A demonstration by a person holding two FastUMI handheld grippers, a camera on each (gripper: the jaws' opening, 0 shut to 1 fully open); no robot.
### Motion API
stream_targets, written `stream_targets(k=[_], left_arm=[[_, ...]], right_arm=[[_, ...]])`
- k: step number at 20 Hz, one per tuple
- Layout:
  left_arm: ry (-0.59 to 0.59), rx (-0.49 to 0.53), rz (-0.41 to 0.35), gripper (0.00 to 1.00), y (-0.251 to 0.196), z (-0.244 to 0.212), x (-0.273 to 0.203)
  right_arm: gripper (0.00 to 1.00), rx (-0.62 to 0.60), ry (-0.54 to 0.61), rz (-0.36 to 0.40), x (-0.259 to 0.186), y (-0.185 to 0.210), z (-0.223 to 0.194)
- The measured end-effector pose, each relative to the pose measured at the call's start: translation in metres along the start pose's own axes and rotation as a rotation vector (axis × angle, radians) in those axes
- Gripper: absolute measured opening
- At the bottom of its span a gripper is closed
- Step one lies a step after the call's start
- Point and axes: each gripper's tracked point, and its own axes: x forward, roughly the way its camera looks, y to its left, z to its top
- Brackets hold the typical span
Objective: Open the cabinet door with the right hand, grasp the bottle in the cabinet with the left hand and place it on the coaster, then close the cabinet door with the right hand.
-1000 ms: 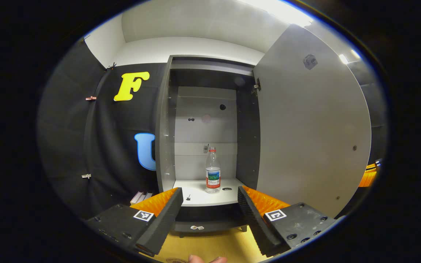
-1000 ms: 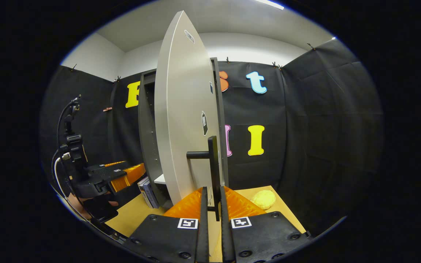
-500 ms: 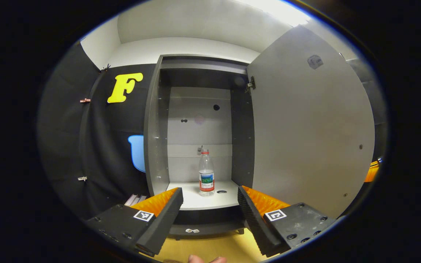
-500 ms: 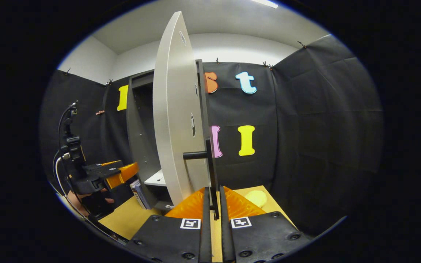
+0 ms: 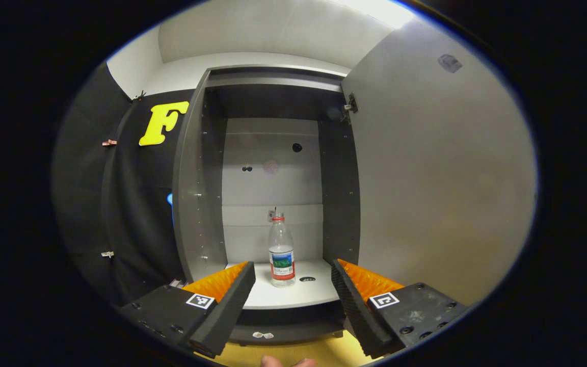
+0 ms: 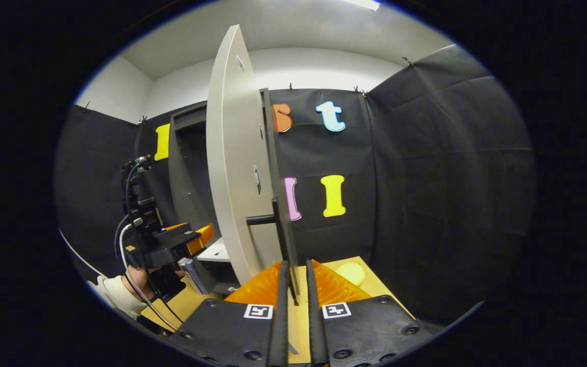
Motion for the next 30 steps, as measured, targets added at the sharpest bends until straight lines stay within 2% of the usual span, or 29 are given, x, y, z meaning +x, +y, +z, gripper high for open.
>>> stream_targets(k=[1,2,5,8,9,11,12,16,25,26,28,30], left_arm=[[0.002,0.0,-0.001,0.95,0.0,-0.004,0.012],[0.005,0.005,0.0,0.92,0.0,-0.008,0.024],[-0.001,0.033,0.011,0.94,0.0,-0.017,0.063],[0.002,0.05,0.037,0.92,0.003,-0.029,0.099],[0.007,0.047,0.04,0.95,0.003,-0.034,0.112],[0.009,0.047,0.068,0.95,0.01,-0.047,0.135],[0.021,0.053,0.087,0.96,0.014,-0.055,0.145],[0.061,0.048,0.158,0.95,0.034,-0.085,0.18],[0.071,0.027,0.19,0.96,0.044,-0.105,0.224],[0.067,0.039,0.209,0.94,0.048,-0.103,0.224],[0.072,0.042,0.214,0.77,0.048,-0.1,0.221],[0.062,0.028,0.204,0.76,0.048,-0.094,0.214]], right_arm=[[0.31,-0.006,-0.004,-0.02,0.0,-0.008,-0.001],[0.48,-0.002,-0.002,-0.029,-0.005,-0.013,-0.003],[1.0,0.016,-0.041,-0.072,-0.011,-0.026,0.002],[0.98,-0.034,-0.084,-0.085,-0.008,-0.033,0.004],[0.97,-0.034,-0.071,-0.086,-0.008,-0.034,-0.004],[1.0,-0.023,-0.067,-0.096,-0.01,-0.039,-0.004],[0.97,-0.029,-0.072,-0.104,-0.009,-0.042,-0.002],[0.98,-0.059,-0.079,-0.128,-0.008,-0.052,-0.005],[0.98,-0.076,-0.002,-0.143,-0.003,-0.06,-0.029],[0.98,-0.074,0.002,-0.143,-0.003,-0.062,-0.029],[0.98,-0.07,0.005,-0.139,-0.004,-0.062,-0.03],[0.98,-0.074,0.0,-0.137,-0.006,-0.063,-0.028]])
